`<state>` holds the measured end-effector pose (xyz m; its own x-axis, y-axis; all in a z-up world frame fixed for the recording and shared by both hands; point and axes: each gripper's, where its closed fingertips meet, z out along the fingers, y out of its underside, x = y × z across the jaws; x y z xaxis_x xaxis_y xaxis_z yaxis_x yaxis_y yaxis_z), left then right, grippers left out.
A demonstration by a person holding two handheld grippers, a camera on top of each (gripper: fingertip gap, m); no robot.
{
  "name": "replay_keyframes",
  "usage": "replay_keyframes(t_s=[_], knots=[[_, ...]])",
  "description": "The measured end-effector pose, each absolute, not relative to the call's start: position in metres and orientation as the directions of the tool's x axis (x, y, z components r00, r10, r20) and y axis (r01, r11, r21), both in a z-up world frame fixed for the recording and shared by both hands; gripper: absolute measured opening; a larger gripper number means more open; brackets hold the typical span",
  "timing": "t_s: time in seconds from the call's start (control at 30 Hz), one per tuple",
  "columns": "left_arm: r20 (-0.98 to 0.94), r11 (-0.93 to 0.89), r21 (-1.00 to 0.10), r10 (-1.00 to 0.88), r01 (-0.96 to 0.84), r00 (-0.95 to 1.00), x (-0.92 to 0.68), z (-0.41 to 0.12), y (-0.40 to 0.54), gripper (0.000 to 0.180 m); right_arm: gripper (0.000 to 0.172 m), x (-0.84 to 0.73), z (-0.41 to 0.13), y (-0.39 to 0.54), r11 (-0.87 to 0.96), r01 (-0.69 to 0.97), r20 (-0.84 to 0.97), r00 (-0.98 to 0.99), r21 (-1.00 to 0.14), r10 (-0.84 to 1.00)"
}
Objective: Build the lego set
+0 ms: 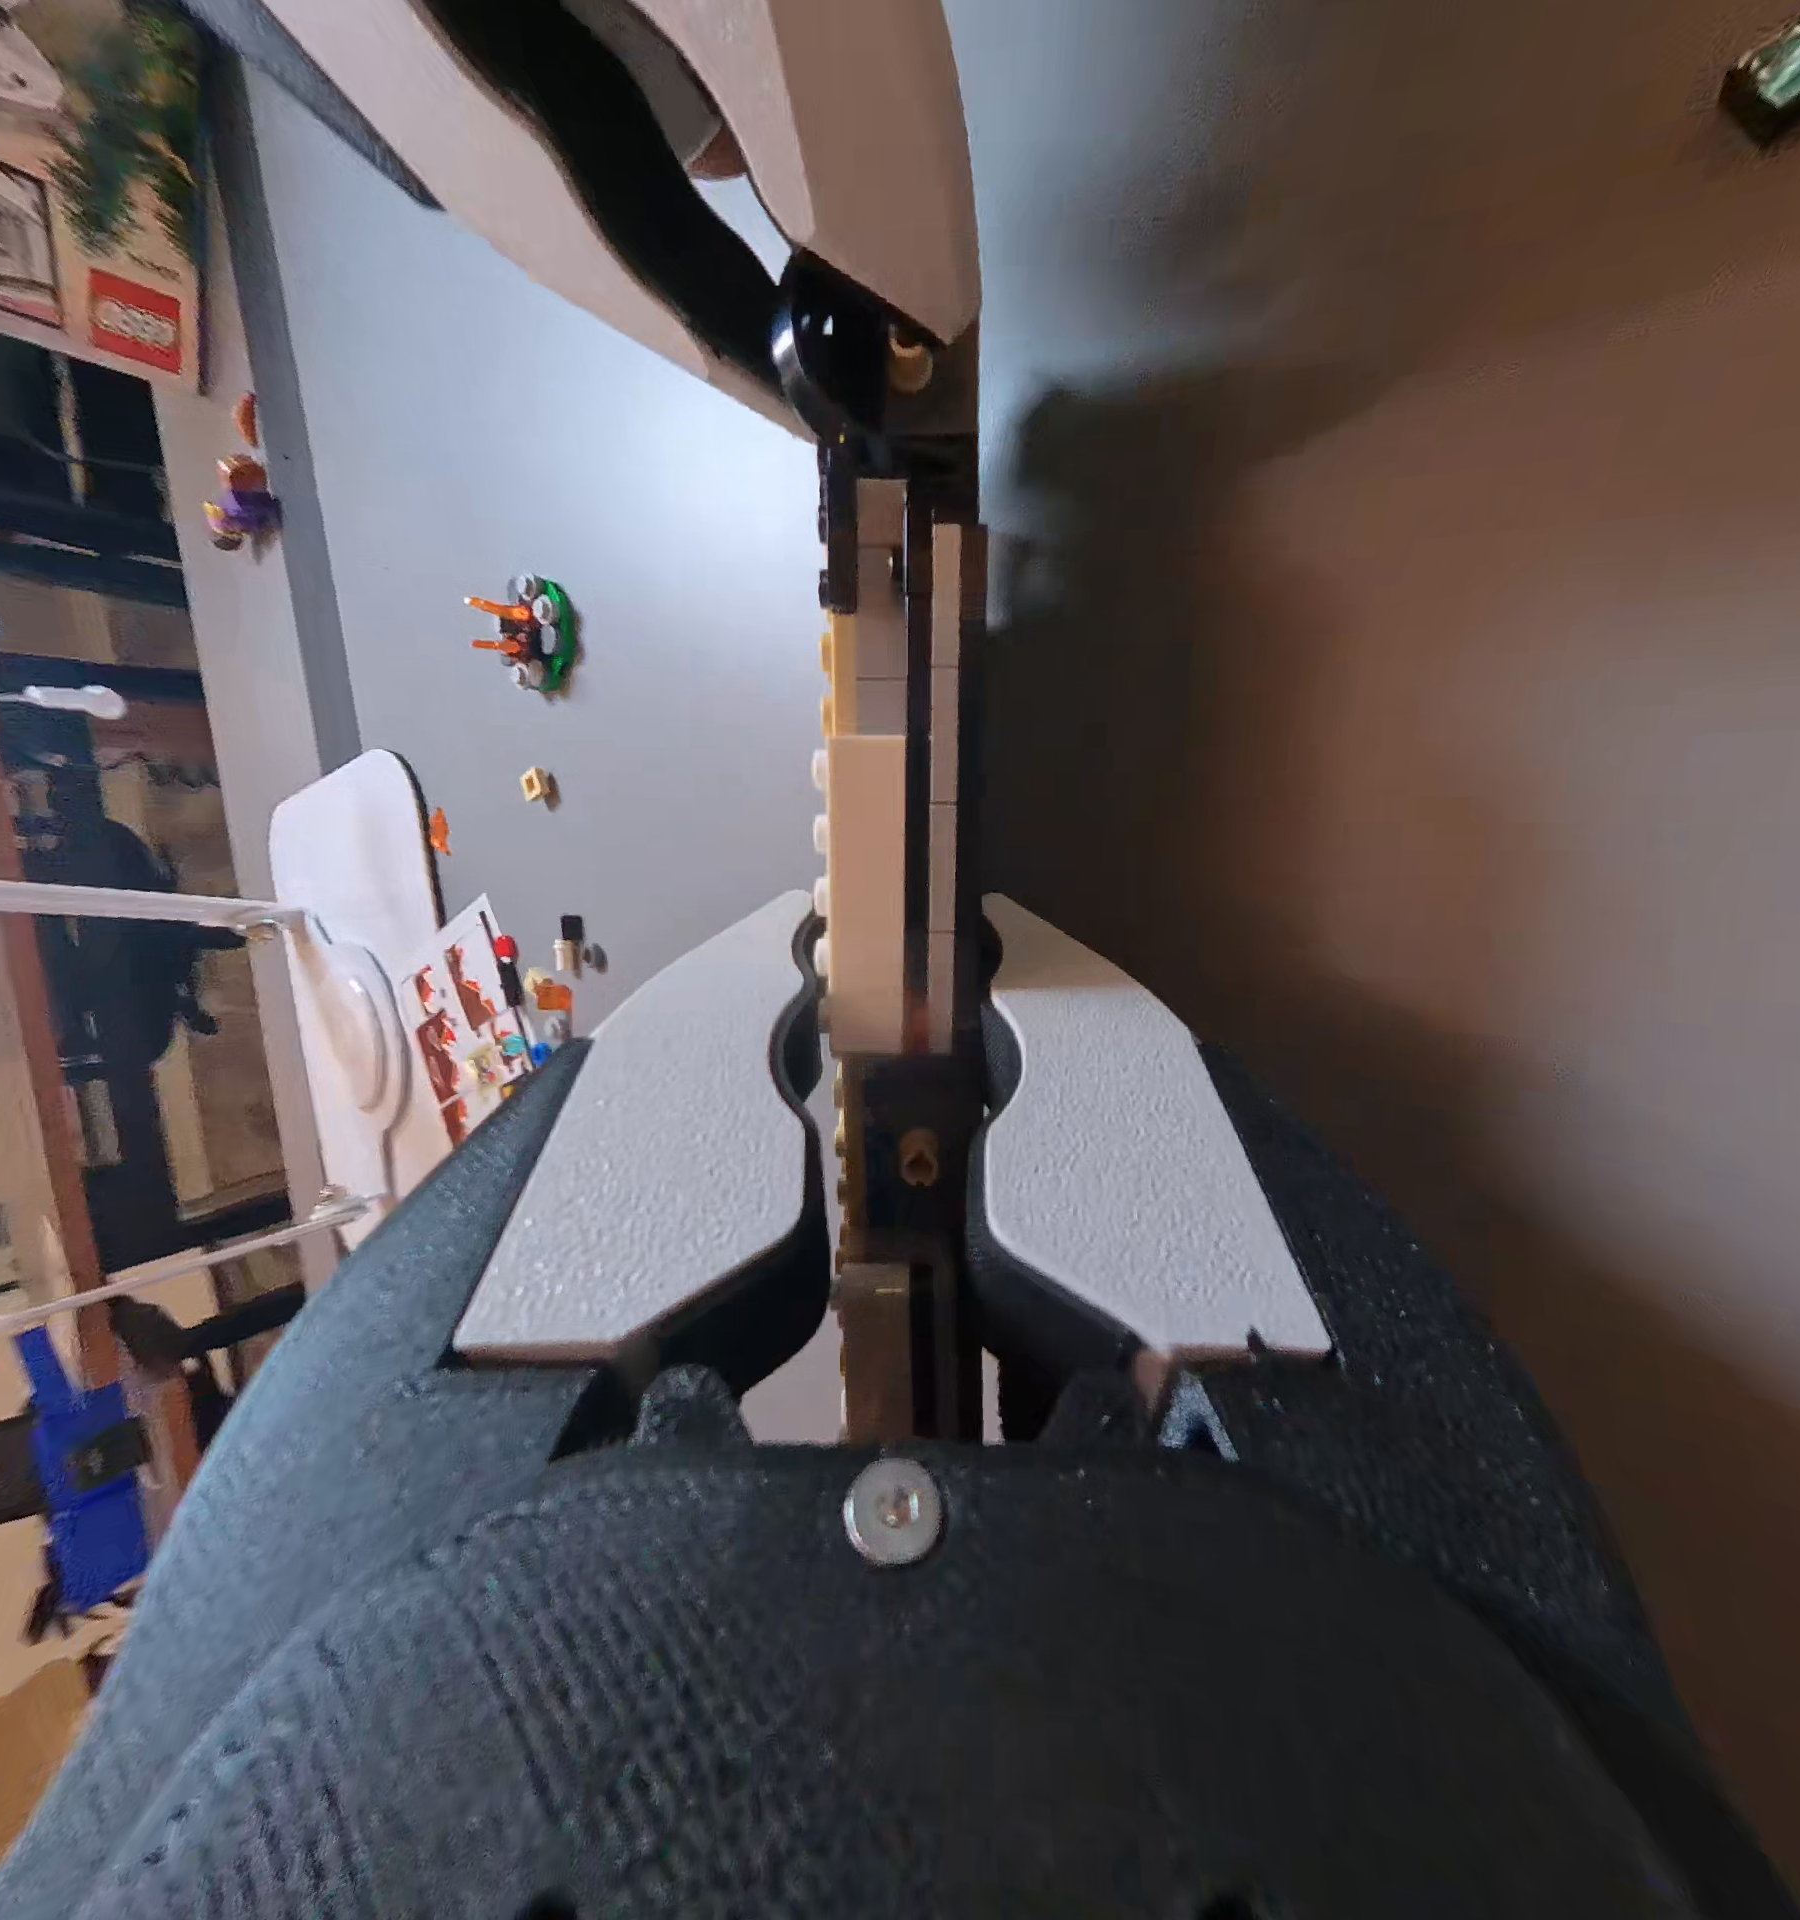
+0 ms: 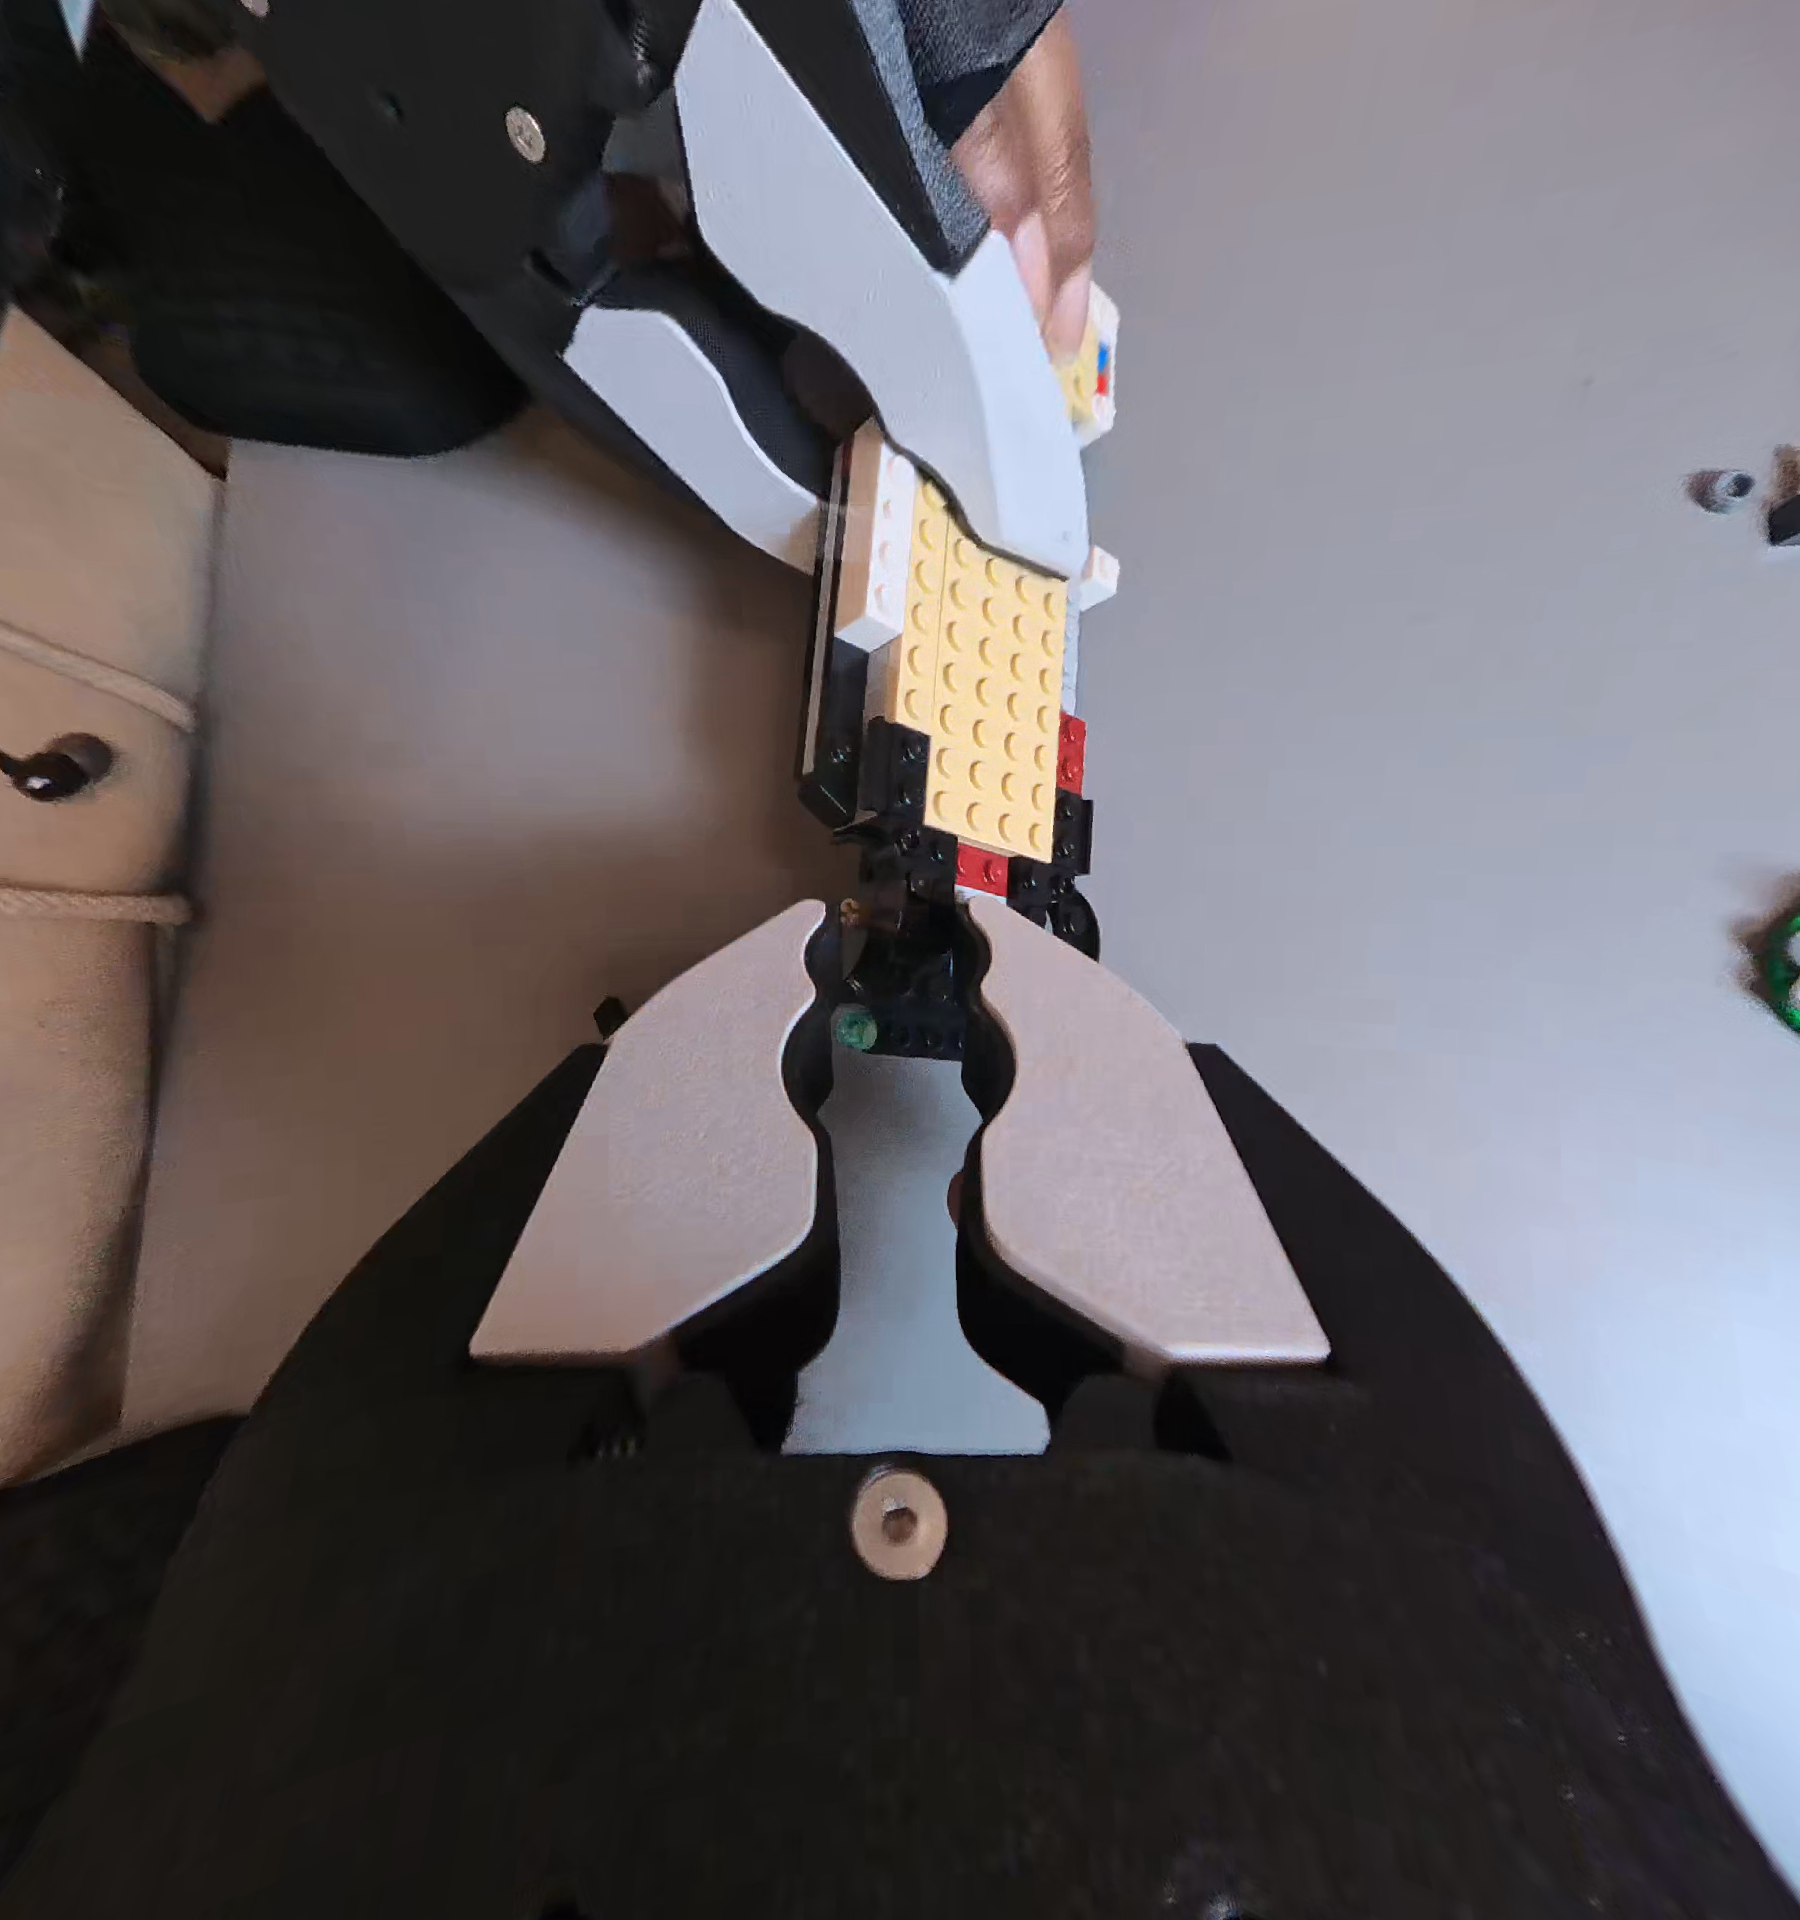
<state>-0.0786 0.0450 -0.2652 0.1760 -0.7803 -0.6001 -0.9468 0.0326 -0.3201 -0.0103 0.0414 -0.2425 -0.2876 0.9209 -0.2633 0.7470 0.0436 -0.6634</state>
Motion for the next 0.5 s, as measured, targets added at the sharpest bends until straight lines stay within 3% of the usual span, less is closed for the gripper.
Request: replay_keyframes(t_s=[0.13, 0.27, 0.5], knots=[[-0.421, -0.09, -0.41, -0.864, -0.908, 0.276, -0.08, -0.265, 0.029, 0.024, 0.029, -0.008, -0.226, 0.042, 0.146, 0.659, -0.062, -0.282, -0.737, 0.957], [-0.192, -0.217, -0.487, -0.919, -0.846, 0.346, -0.074, -0.264, 0.006, 0.025, 0.041, -0.008, -0.234, 0.033, 0.299, 0.621, 0.153, -0.278, -0.725, 0.948], [-0.039, -0.309, -0.503, -0.925, -0.807, 0.378, -0.071, -0.265, -0.007, 0.025, 0.028, -0.018, -0.258, 0.017, 0.286, 0.634, 0.073, -0.34, -0.719, 0.938]])
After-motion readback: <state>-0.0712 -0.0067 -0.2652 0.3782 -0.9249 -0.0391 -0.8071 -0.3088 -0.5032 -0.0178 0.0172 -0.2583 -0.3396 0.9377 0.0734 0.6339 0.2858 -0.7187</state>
